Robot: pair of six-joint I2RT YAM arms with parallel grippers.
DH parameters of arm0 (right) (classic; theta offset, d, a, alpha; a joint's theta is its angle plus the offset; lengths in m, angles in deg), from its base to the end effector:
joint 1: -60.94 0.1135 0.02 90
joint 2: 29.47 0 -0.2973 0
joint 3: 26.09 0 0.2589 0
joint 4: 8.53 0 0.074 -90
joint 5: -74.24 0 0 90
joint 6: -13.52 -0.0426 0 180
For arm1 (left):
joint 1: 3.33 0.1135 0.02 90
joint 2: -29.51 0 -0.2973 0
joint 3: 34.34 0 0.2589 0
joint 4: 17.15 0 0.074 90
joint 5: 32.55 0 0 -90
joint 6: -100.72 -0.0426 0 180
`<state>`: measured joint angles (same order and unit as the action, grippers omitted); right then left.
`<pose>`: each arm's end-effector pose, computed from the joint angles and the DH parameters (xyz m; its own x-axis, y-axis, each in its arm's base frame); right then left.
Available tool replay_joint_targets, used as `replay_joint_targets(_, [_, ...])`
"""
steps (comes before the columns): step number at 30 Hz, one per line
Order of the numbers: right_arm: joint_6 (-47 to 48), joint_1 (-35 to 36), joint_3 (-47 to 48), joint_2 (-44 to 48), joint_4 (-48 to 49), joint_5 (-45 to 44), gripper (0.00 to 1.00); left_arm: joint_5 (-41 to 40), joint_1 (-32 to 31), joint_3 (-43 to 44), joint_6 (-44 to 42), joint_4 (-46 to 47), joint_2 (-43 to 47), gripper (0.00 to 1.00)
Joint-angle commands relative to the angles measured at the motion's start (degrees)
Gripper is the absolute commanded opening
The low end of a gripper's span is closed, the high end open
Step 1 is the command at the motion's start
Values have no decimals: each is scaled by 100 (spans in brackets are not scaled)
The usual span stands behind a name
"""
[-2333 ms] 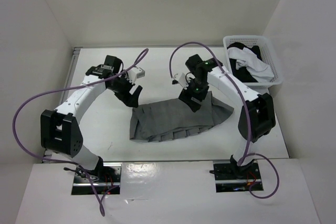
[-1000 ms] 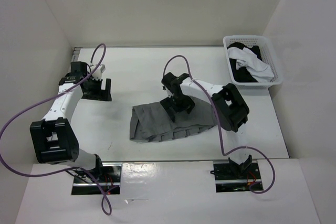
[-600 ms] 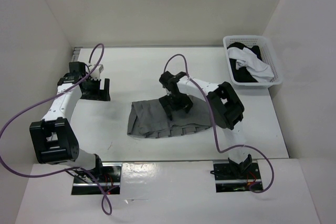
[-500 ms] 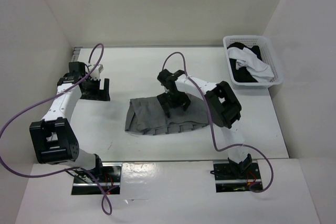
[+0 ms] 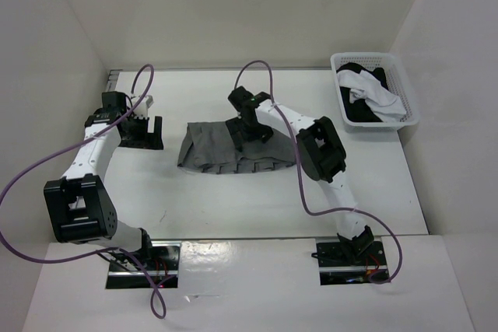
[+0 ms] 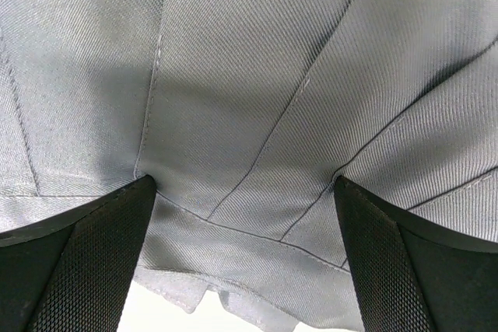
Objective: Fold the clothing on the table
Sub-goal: Fold the skirt
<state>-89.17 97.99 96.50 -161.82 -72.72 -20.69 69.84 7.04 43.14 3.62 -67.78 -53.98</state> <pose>0.4073 0.3029 0.1774 -0.8760 -0.3871 -0.2879 -0.3986 0.9169 -0.0198 0.3040 0.0463 0.2852 -0.8227 -0.0278 -0.5678 0.0423 0.9930 -0.1099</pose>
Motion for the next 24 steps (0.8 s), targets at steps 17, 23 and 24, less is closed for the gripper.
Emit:
replay_joint_targets(17, [1559,-445,1253,-995,298,-870,99,352,35,-71,50,-91,491,100])
replay_joint_targets(23, [1769,-673,2185,-13,-431,659,99,1073,-96,228,-310,-74,255,100])
replay_joint_targets(24, [1839,-674,2186,190,-432,721,99,1073,-175,228,-371,-21,175,100])
